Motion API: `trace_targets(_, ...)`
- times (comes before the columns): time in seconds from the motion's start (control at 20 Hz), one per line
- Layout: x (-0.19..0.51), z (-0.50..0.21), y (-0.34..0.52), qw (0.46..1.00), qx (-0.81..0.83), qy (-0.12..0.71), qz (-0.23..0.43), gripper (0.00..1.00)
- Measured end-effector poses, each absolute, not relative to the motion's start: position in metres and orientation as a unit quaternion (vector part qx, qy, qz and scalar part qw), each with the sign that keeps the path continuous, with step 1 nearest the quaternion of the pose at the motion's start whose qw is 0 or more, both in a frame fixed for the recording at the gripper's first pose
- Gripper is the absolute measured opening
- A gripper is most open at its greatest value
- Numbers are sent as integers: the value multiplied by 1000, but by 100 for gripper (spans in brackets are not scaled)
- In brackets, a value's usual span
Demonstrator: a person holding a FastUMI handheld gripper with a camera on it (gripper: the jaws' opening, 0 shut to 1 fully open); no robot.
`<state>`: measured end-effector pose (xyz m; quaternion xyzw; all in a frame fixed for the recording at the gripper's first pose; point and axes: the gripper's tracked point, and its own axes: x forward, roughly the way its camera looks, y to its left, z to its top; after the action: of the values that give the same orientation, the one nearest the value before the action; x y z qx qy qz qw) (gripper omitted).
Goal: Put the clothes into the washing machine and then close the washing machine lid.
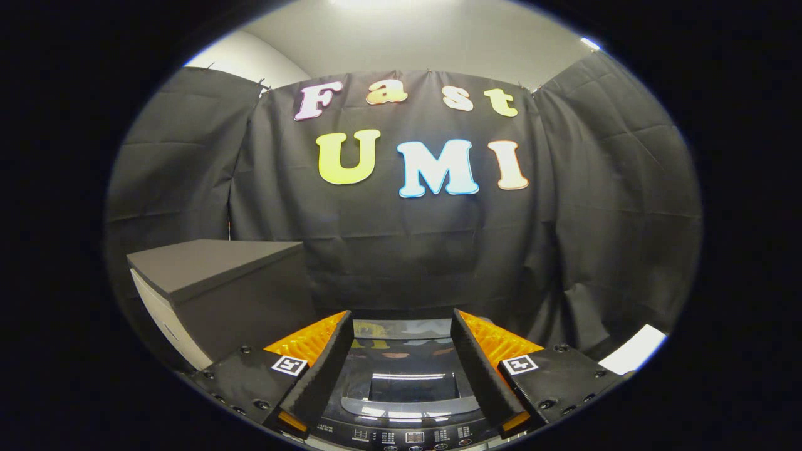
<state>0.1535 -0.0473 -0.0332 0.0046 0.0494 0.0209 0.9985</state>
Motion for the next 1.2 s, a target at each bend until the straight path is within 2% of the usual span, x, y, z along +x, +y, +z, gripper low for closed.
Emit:
trace_targets(0.6, 35, 58, -35, 999, -8, -13, 42, 97)
trace_targets(1.2, -54, 54, -46, 999, -14, -20, 33, 97)
